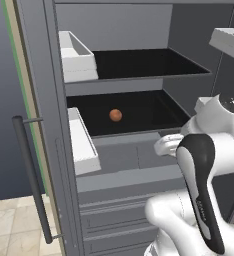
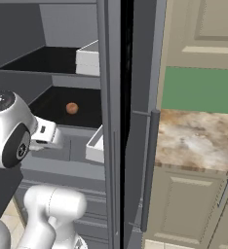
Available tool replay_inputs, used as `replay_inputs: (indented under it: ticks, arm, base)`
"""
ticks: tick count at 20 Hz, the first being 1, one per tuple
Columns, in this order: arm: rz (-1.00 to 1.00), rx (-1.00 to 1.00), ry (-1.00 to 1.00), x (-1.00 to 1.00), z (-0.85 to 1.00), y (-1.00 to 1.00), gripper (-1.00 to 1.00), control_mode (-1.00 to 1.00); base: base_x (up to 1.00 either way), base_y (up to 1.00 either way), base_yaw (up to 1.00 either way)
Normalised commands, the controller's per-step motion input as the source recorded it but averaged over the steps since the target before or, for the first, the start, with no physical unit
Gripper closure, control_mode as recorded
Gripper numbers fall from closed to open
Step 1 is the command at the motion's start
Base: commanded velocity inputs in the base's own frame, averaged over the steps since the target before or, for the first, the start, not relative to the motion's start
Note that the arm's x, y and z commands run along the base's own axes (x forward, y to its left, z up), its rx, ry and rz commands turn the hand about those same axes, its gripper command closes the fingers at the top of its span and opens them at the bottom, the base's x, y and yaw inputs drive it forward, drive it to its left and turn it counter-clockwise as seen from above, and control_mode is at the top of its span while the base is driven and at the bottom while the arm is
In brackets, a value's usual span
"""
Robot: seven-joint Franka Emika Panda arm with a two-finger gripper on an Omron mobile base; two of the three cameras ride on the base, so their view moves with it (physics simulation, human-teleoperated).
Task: Grab the onion and garlic from the fridge, place them in the blender, close the lid, and turn on the blender to create a marinade.
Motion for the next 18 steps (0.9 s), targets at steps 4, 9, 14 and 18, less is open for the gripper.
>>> replay_inputs:
  ticks: [4,9,14,18]
  arm:
    - [0.00,0.00,0.00,-0.23,0.00,0.00,1.00,1.00]
    - [0.00,0.00,0.00,0.00,0.00,0.00,1.00,1.00]
    - [0.00,0.00,0.00,0.00,0.00,0.00,1.00,1.00]
    - [0.00,0.00,0.00,0.00,0.00,0.00,1.00,1.00]
  base:
    - [-0.12,0.00,0.00]
    - [-0.78,-0.03,0.02]
    - [-0.49,0.00,0.30]
    - [-0.58,-0.07,0.66]
